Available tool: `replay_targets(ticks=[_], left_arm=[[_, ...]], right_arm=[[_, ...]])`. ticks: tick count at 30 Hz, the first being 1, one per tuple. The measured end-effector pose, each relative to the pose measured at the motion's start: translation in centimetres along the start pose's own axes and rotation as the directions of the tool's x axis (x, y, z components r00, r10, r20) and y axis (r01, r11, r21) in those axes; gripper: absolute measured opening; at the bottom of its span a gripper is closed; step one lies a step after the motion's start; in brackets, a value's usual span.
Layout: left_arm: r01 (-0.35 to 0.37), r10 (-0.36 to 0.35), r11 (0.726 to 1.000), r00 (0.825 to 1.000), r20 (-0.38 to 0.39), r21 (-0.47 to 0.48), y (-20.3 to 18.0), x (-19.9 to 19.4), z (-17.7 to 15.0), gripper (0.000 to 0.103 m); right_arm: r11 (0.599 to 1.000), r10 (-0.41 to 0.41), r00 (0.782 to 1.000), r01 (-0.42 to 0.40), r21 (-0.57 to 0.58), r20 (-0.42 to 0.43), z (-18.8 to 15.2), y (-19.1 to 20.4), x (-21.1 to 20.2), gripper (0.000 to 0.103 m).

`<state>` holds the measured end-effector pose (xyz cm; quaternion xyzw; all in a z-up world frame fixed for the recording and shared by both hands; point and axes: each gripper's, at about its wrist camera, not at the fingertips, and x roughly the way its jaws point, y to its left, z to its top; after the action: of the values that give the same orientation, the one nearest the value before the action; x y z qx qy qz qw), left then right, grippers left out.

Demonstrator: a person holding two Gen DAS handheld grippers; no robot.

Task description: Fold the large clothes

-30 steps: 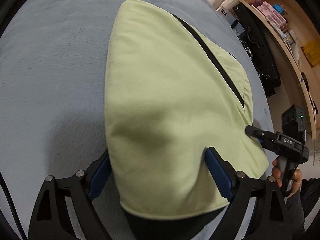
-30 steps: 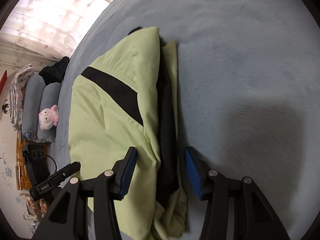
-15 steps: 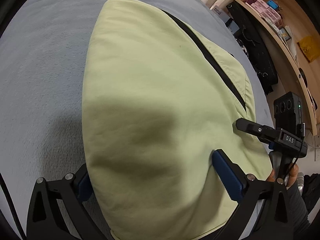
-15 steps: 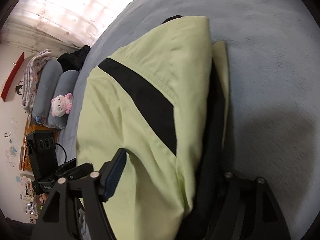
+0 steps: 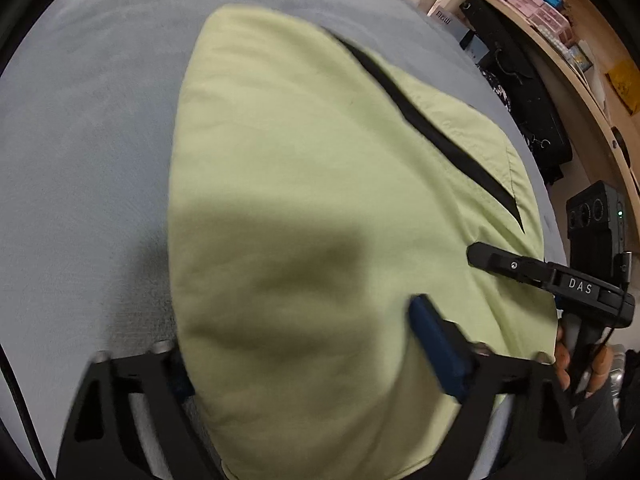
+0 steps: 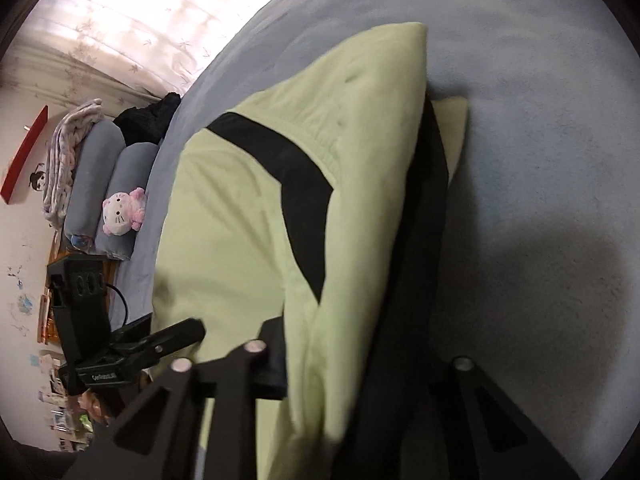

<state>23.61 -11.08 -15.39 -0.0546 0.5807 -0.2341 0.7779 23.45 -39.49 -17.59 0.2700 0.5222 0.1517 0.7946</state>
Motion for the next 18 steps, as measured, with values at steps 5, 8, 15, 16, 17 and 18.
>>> replay_targets(ticks=[5,8,15,16,17,18], left_arm=[[-0.044,0.041,0.998,0.996,0.078,0.034,-1.2,-2.6,0.3,0.04],[-0.059,0.053,0.997,0.992,0.111,0.056,-1.7,-4.0,0.2,0.034],[-0.085,0.07,0.993,0.985,0.16,0.086,-1.2,-8.7,-0.6,0.03],[-0.087,0.072,0.993,0.983,0.169,0.083,-0.8,-9.8,-1.0,0.03],[-0.089,0.074,0.993,0.981,0.177,0.08,-0.3,-10.7,-1.2,0.03],[-0.092,0.077,0.993,0.98,0.183,0.078,0.1,-11.4,-1.2,0.03]], right_arm=[[0.993,-0.063,0.997,0.067,-0.093,0.051,-0.6,4.0,-0.9,0.012],[0.985,-0.092,0.992,0.103,-0.136,0.082,-1.1,6.8,-1.7,0.011],[0.966,-0.132,0.984,0.154,-0.207,0.116,-3.1,12.8,-3.0,0.011],[0.965,-0.127,0.985,0.15,-0.215,0.12,-3.5,13.6,-3.2,0.011],[0.964,-0.119,0.985,0.144,-0.223,0.122,-3.8,14.7,-3.3,0.011],[0.963,-0.112,0.986,0.139,-0.232,0.125,-4.0,15.5,-3.4,0.011]])
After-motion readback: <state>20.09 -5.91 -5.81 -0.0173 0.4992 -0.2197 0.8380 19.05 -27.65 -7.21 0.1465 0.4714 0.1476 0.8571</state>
